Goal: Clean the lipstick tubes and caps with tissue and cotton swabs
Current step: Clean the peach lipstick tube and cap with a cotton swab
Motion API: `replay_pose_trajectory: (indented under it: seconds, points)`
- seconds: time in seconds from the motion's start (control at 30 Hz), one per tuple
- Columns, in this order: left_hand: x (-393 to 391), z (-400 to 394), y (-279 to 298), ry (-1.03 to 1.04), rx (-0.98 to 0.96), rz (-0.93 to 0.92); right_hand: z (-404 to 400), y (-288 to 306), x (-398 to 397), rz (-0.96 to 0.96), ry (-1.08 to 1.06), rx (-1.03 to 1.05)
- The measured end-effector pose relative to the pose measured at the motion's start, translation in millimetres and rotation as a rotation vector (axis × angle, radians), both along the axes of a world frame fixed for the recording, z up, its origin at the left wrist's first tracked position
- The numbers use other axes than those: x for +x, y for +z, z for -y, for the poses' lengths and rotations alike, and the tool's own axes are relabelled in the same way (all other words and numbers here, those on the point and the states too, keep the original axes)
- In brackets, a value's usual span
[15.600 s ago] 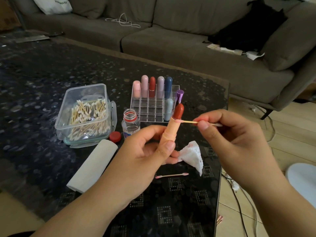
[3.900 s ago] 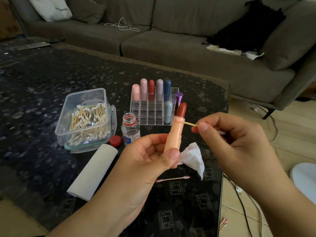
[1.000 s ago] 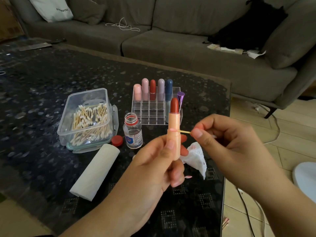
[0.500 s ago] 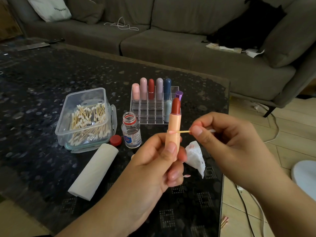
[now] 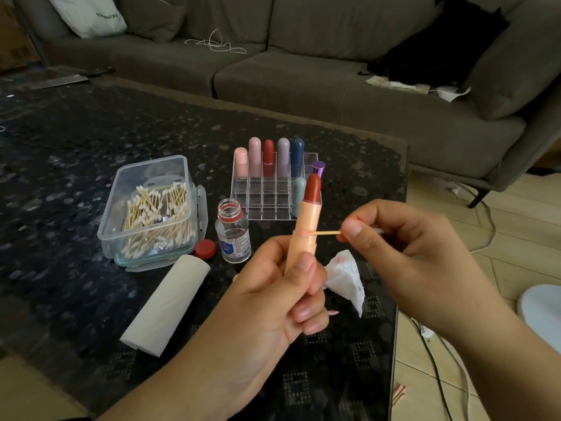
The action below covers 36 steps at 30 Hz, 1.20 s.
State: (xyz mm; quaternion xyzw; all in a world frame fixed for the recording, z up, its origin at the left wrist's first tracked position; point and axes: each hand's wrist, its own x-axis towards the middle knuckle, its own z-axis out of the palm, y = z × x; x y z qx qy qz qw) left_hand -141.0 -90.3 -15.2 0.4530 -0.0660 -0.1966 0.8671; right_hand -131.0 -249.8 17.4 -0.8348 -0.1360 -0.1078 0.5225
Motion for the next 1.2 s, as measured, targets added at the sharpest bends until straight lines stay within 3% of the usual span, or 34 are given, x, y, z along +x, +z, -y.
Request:
replay_pose_trajectory:
  seconds: [1.2]
  points:
    - [2, -2, -1, -0.026, -0.114, -0.058, 3, -9, 3, 0.066, -0.006, 0.024]
